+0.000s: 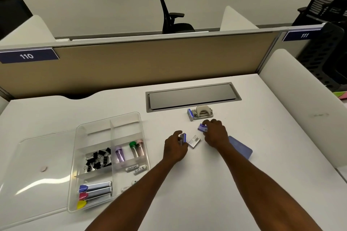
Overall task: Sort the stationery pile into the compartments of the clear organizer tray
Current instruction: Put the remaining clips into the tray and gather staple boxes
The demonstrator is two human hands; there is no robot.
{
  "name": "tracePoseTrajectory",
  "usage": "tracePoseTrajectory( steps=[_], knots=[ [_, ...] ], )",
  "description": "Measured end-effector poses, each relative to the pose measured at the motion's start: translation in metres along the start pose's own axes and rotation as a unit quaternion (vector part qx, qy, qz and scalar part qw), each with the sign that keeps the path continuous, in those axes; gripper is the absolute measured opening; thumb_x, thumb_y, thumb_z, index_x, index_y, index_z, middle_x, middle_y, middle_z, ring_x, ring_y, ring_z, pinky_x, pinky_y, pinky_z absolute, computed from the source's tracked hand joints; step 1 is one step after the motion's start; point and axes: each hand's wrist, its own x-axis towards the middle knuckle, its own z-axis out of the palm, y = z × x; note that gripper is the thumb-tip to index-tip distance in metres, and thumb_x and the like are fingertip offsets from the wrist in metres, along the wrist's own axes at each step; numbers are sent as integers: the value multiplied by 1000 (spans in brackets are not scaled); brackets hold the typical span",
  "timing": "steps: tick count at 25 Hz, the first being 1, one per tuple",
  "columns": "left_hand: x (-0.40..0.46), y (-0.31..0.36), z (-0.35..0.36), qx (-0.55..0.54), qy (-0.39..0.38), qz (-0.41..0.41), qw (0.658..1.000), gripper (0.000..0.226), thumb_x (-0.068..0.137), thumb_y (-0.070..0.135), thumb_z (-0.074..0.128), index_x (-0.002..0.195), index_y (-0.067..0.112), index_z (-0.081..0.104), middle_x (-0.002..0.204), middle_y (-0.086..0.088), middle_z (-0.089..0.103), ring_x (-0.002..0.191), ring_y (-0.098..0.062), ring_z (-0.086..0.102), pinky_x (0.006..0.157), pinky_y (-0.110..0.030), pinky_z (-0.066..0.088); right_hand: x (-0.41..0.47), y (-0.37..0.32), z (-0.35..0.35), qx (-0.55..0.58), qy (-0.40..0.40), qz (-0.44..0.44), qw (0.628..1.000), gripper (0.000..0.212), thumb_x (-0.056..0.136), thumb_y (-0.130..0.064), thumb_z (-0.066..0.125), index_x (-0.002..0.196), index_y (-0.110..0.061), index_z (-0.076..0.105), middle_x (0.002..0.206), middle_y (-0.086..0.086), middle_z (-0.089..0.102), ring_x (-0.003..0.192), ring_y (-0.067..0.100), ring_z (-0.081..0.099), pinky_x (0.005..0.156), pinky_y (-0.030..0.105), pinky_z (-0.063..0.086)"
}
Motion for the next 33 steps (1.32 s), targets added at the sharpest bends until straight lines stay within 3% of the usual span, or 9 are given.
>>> tracePoseTrajectory(
  steps=[2,4,8,14,18,20,23,27,33],
  knots=[
    [0,-3,-2,-12,17,1,1000,58,82,24,75,134,18,52,126,-7,62,106,-22,62,94,-33,52,-5,-2,-1,135,53,58,988,41,83,-24,72,121,-20,59,117,9,61,108,26,58,82,29,44],
    [-2,-4,-4,-27,26,1,999,61,78,31,79,133,20,53,120,-5,62,99,-19,63,88,-33,54,-13,-7,1,217,62,30,974,41,77,-23,79,114,-17,62,112,7,63,100,23,61,77,25,42],
    [-17,-4,-10,-76,31,8,997,62,71,36,85,126,23,58,109,-3,65,88,-16,66,78,-31,58,-32,-22,12,140,-81,-97,982,37,79,-30,79,110,-20,61,121,2,65,108,22,59,88,28,47],
    [-54,-3,-36,-121,43,11,992,56,70,25,87,114,23,53,104,0,64,76,-13,67,61,-14,52,-48,-37,14,61,-69,-103,990,40,80,-40,76,108,-26,51,104,-2,61,86,14,53,71,23,41],
    [-85,-12,-60,-146,34,1,989,55,67,26,88,105,29,48,94,4,64,70,-14,67,62,-28,56,-64,-50,26,164,-49,-87,981,32,79,-35,77,93,-23,52,94,-1,63,78,17,55,64,22,40],
    [-101,-22,-72,-167,47,-12,985,54,67,26,88,105,32,51,94,5,66,72,-13,69,65,-30,58,-77,-66,24,344,-39,-19,938,31,76,-35,81,89,-18,59,84,0,67,72,21,62,62,29,49],
    [-109,-37,-91,-206,106,-35,972,49,74,22,83,112,35,55,102,5,68,81,-9,71,76,-33,61,-96,-112,11,555,-50,17,830,20,84,-25,76,97,-16,64,90,6,69,80,23,66,62,30,56],
    [-100,-45,-121,-227,129,-48,964,51,88,16,68,130,38,51,120,5,65,97,-7,68,88,-37,58,-109,-187,2,650,-111,31,751,16,96,-15,60,111,-20,57,106,4,66,94,19,66,74,28,57],
    [-83,-63,-176,-123,171,-69,975,54,99,16,52,149,27,35,141,-1,54,126,-22,54,102,-39,48,-104,-274,-1,693,-187,71,693,22,101,-19,51,121,-18,60,103,0,69,98,19,67,82,29,55]
  ],
)
